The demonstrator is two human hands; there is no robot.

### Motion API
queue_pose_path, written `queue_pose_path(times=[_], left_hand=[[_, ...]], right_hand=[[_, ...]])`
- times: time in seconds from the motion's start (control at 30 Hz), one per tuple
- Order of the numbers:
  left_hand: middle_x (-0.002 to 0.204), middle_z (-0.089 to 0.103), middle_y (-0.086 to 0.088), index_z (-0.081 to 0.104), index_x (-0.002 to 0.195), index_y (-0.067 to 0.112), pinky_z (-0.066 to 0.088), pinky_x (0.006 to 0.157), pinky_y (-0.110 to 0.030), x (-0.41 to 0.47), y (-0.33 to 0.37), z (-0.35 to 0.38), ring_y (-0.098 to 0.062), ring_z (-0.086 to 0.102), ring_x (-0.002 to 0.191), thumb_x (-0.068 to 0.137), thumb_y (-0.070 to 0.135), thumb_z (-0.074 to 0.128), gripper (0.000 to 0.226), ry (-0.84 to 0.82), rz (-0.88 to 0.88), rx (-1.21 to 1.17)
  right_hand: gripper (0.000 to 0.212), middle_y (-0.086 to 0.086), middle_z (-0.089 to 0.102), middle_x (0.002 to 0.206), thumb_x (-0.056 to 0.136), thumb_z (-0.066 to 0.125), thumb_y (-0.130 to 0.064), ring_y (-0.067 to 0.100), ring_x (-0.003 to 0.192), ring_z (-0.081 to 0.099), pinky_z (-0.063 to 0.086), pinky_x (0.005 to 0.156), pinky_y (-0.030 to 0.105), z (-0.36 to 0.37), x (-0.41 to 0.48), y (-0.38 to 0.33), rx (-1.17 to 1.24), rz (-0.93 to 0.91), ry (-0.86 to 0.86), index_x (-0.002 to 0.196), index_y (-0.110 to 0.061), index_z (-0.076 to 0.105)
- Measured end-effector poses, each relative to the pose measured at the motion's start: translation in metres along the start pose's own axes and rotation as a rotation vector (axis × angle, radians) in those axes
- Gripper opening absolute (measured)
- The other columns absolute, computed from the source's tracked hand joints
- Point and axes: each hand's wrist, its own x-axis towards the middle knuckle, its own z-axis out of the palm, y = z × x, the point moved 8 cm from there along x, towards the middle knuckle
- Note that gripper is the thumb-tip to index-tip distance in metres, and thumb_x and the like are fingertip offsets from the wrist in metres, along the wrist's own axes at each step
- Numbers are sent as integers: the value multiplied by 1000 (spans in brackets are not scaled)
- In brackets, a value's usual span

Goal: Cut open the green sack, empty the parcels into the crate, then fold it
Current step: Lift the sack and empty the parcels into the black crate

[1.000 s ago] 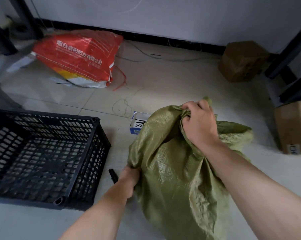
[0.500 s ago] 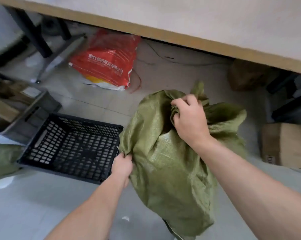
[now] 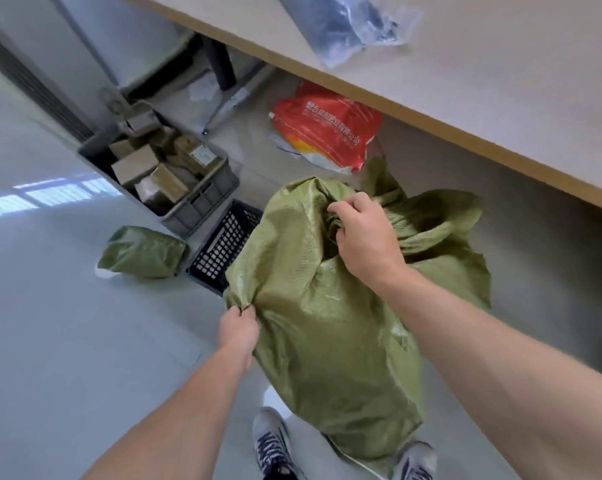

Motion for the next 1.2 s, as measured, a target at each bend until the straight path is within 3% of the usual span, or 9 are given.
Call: queue_pose_path(times=[0.27,0.43,0.53,0.7,0.83,0.9,0.97,1.07,1.2], left_hand=[[97,62,-11,57,85,19,51,95,-50,64,28,-114,-35,60,95,98,24,44,19,202,-37,31],[99,62,-14,59,91,10,52,93,-46,100,30,-159,-35,59,92,97,21,42,21,315,-78,62],[100,63,-14,62,93,12,53,93,-46,112,26,-178,-35,61,93,95,20,41,22,370,-136,49],[100,66,-13,66,101,12,56,89,-46,125,18,-194,-36,64,91,92,20,44,25,418,-245,36],[95,66,-12,67,96,12,53,85,-42,129,22,-190,-34,63,88,93,16,43,24,394,-228,89],[95,66,-11,65,89,16,53,87,-42,133,28,-185,-34,62,90,95,19,44,23,379,-204,127],[94,66,-11,63,81,20,52,87,-43,140,37,-177,-34,61,91,96,21,45,25,364,-188,140],[91,67,-14,66,80,13,50,80,-39,152,51,-171,-34,62,88,93,19,46,24,359,-161,123],[81,66,-12,65,73,13,48,71,-40,163,66,-186,-35,63,82,82,20,49,20,404,-173,62]], right_hand=[[42,7,51,122,90,46,2,28,111,48,44,94,39,115,61,-78,81,13,-180,128,-9,57],[41,3,49,126,93,43,-1,25,115,47,42,98,33,181,86,-105,166,25,-313,130,-13,57],[38,2,49,126,93,46,-6,23,118,46,39,103,34,214,102,-124,246,15,-319,128,-15,58],[41,3,38,136,93,53,-21,23,124,42,37,109,39,249,127,-135,460,174,-309,133,-21,52],[52,7,25,153,94,43,-44,34,139,20,21,116,50,251,136,-73,189,371,-368,143,-28,41],[57,1,18,160,93,30,-57,34,147,4,6,116,62,262,131,-23,3,535,-552,147,-38,33],[65,-5,15,163,91,25,-67,29,150,3,3,118,59,275,122,4,165,701,-708,150,-40,25],[69,-7,21,161,92,30,-68,22,148,20,16,121,48,299,100,4,666,915,-741,152,-36,22],[66,-12,24,159,86,37,-72,25,145,26,28,114,51,325,77,-6,771,893,-825,146,-48,26]])
